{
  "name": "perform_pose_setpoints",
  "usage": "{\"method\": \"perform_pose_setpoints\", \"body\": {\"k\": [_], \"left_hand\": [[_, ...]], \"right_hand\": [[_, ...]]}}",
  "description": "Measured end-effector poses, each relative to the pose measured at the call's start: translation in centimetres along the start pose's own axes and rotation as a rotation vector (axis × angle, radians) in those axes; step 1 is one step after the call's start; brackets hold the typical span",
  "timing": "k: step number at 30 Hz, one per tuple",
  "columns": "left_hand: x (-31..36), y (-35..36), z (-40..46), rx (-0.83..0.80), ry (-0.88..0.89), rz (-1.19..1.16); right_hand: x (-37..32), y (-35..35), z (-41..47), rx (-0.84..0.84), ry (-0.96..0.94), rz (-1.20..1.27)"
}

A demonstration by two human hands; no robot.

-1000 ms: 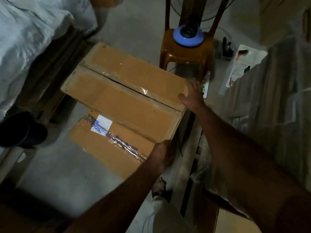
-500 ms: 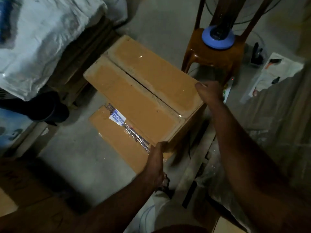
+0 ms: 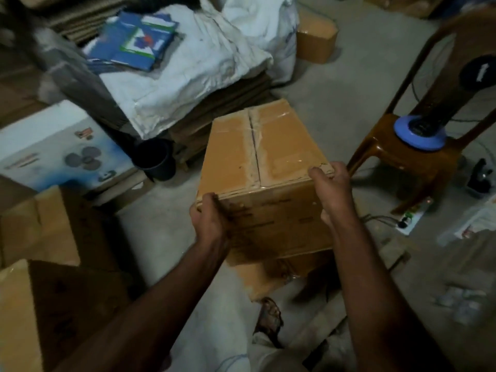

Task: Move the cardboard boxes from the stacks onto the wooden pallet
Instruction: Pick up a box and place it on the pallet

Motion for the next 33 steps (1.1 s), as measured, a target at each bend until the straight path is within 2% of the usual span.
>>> {"method": "perform_pose_setpoints", "body": {"k": [6,11,17,23,28,33], "left_hand": [[3.3,-9.7,-5.0,0.066,0.175,-0.047],[7.1,-19.9,-13.2,0.095,0.421,-0.169],[9.5,-35.7,-24.9,0.275,0.611,-0.300],[9.9,-49.5,-34.3,0.466,0.725,-0.399],[8.5,-60.2,-41.3,0.646,0.815,-0.463],[7.4,-71.1,-47.1,0.834,0.883,-0.448]], "right_hand": [[-2.7,5.8,-9.5,-0.075,-0.142,0.032],[-4.6,11.9,-19.8,-0.201,-0.242,0.100],[-6.3,20.8,-34.6,-0.462,-0.354,0.153],[-6.1,29.4,-47.6,-0.726,-0.389,0.192],[-5.0,37.2,-57.2,-0.942,-0.400,0.135],[-1.2,45.6,-66.7,-1.251,-0.204,0.132]]}}
Point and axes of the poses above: each hand's wrist, its own z-axis towards the middle knuckle, its own y-axis out of the palm, x = y × z, the point moved 6 cm from there along z, towards the middle knuckle, and after that the axes turned 13 degrees about -x, right-handed, at the moved point
